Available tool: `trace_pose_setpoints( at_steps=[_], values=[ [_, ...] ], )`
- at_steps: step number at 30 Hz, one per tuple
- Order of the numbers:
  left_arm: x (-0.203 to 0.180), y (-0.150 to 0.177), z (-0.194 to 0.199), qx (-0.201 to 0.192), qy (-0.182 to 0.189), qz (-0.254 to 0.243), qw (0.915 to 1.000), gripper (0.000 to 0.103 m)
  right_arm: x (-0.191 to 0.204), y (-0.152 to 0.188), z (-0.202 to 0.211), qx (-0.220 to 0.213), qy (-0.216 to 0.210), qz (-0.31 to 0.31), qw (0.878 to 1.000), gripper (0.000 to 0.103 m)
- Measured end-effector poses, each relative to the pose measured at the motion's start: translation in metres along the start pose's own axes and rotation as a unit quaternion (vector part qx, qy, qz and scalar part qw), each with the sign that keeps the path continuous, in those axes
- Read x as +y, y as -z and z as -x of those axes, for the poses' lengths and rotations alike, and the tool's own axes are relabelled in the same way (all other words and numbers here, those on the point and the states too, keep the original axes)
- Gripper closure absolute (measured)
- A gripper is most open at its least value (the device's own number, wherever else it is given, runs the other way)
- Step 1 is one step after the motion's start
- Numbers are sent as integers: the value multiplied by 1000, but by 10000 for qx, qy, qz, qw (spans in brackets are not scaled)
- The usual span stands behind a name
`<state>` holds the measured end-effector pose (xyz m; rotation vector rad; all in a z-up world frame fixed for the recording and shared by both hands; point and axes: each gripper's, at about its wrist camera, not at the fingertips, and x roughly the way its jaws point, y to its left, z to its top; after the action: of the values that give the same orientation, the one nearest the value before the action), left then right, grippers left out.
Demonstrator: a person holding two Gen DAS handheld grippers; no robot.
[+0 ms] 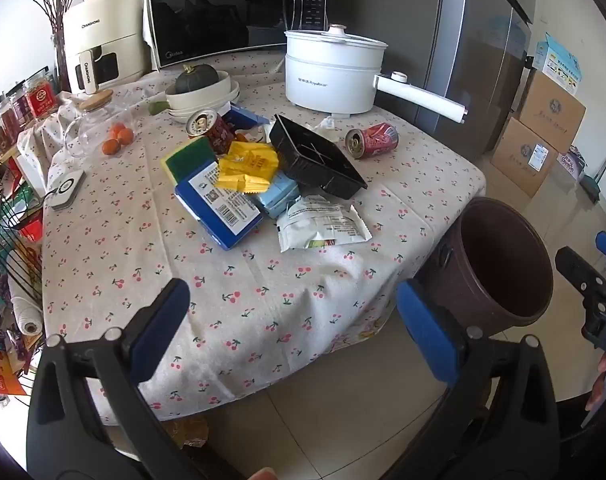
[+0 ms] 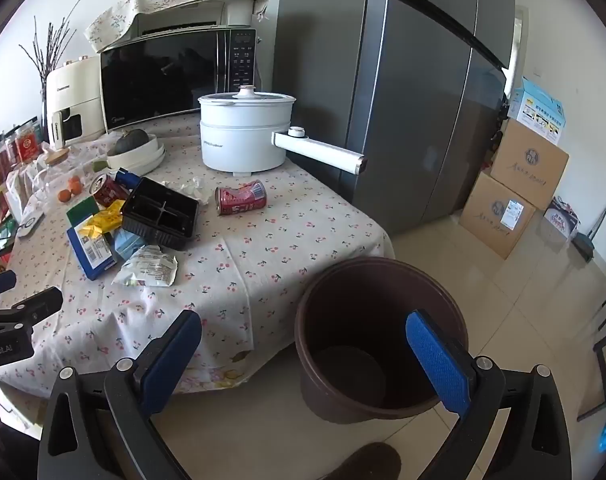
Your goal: Collect trash
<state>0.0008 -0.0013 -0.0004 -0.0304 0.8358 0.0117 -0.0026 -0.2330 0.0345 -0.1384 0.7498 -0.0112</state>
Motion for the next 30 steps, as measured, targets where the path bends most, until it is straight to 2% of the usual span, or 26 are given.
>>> trace_pose_setpoints(
  at_steps=[10,19,30],
  values=[
    [-20,-4,1,23,163,-67,9998,0,-8,4,1,-38,103,1,9999,0],
    [-19,-4,0,110,288,-81,9995,0,-12,5,0,-68,243,-12,9997,0],
    [-15,-4,-1,73,195,-138,9997,0,-15,6,-1,-62,285,-63,9996,0]
  ],
)
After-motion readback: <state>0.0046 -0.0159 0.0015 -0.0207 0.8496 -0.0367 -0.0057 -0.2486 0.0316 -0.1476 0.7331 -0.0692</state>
